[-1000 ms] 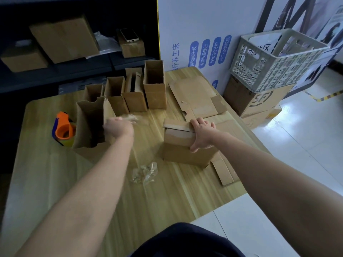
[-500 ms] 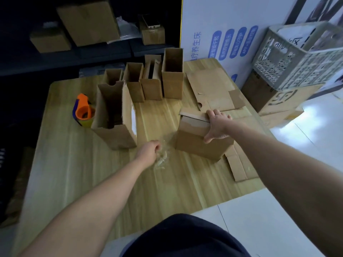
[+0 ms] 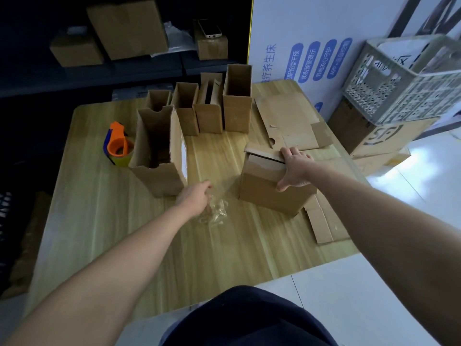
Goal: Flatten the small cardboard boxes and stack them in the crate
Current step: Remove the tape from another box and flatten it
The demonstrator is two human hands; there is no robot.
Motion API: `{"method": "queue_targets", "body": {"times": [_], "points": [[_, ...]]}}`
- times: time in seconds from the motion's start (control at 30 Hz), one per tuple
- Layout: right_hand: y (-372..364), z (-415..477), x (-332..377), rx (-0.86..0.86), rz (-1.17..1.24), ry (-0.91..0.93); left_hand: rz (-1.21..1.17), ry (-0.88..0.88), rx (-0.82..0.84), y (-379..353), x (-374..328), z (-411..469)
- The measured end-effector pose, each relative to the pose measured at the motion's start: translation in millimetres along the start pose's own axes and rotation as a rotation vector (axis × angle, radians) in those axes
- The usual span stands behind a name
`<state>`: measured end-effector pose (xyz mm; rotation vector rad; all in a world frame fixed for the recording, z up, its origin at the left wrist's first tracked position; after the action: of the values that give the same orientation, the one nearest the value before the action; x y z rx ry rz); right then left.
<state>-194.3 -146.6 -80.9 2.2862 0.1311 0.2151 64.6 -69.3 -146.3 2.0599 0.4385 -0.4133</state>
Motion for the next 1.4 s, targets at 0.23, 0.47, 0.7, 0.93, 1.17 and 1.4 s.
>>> {"method": "queue_targets", "body": {"times": [0.23, 0.47, 0.7, 0.93, 1.17, 1.4], "points": [[-2, -4, 1, -0.027, 0.000, -0.009, -0.015, 0.006, -0.218, 34, -32, -4], [-4, -4, -4, 0.056, 0.096, 0.021, -0.358, -0.231, -0.193, 53, -75, 6], [6, -19, -35, -0.134, 0.571, 0.022, -0.631, -0.157, -0.058, 36, -105, 24], [-3, -30, -50, -0.140, 0.687, -0.017, -0.771, 0.000, -0.011, 26, -108, 29], [3, -34, -57, -0.280, 0.835, -0.070, -1.034, -0.060, 0.091, 22, -121, 23], [14, -38, -51, -0.419, 0.835, -0.125, -1.149, -0.078, 0.123, 22, -123, 17]]}}
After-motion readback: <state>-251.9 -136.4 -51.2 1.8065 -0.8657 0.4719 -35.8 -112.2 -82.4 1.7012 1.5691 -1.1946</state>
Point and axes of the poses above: each hand's wrist, its own z-axis towards the middle knuckle, its own y-axis out of the back of the hand, x = y × z, the point moved 6 cm from there along z, towards the middle knuckle, and after that the axes turned 15 degrees about x, right-handed, at the moved point
